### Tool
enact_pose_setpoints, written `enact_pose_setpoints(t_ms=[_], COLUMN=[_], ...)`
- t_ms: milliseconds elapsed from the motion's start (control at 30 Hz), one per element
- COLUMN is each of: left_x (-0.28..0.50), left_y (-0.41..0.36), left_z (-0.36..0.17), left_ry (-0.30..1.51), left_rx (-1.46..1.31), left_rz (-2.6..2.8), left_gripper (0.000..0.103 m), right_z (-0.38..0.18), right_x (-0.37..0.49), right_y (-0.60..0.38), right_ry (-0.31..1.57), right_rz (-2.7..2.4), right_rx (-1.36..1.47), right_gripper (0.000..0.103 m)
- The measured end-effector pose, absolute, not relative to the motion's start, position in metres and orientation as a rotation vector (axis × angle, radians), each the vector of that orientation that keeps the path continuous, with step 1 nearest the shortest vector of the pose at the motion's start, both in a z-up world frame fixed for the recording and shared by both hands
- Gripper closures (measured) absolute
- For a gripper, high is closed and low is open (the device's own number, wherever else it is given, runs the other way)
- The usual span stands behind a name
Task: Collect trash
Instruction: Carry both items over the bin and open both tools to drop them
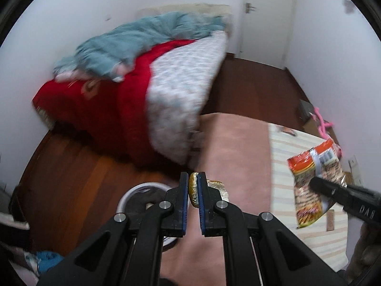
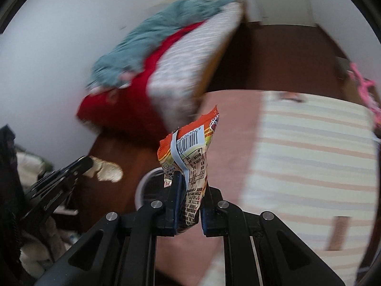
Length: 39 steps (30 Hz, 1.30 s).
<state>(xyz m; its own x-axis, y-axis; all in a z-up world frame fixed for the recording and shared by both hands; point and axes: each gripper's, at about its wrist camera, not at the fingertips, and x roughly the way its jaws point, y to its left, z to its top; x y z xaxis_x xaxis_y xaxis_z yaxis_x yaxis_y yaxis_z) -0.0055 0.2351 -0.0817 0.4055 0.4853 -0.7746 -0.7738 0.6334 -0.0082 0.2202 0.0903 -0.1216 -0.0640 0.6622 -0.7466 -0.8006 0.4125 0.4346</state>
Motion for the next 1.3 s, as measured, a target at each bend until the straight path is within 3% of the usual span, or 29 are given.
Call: enact_pose_setpoints(t_ms=[267,500,633,700,733,767,867,967,1067,1300], left_x=[-0.1,-0.108,-0.106,-0.111,-0.113,-0.117,-0.13,-0.139,-0.148,-0.159], left_y=[0.329,0.388,0.41,0.419,0.422,0.423,0.427,0.425,0.417,0.385], left_z=[-0.153,-0.249,-0.29,-0.299,-0.304,-0.305,-0.306,-0.301,-0.287,-0.239], left_ry=[0.932,1.074,1.13,1.136,1.129,1.123,1.127,1.129,1.111,1.049], left_rx=[-0.638,-0.808,-0.86,-0.877,-0.89,-0.894,-0.892,-0.876,-0.848,-0.777], left_rz=[0.888,0.84,0.846,0.861,0.871,0.882,0.926,0.964,0.998,1.02], left_gripper=[0.098,0.096,0.091,0.063,0.034,0.019,0.017,0.0,0.0,0.0], right_z=[-0.195,-0.291,-0.329,-0.342,-0.345,-0.347,-0.346,-0.343,-0.33,-0.287], right_x=[0.112,0.088,0.091,0.09,0.089,0.09,0.09,0.093,0.092,0.085], right_y=[0.216,0.3,0.331,0.345,0.348,0.352,0.356,0.35,0.341,0.308], right_ry=[1.217,1.367,1.415,1.431,1.436,1.434,1.428,1.424,1.41,1.388], right_rz=[1.256,1.173,1.118,1.102,1.095,1.084,1.079,1.06,1.052,1.087], right_rx=[-0.355,-0.518,-0.608,-0.641,-0.653,-0.663,-0.681,-0.713,-0.736,-0.701], right_gripper=[0.089,0.089,0.087,0.077,0.066,0.055,0.037,0.02,0.002,0.0])
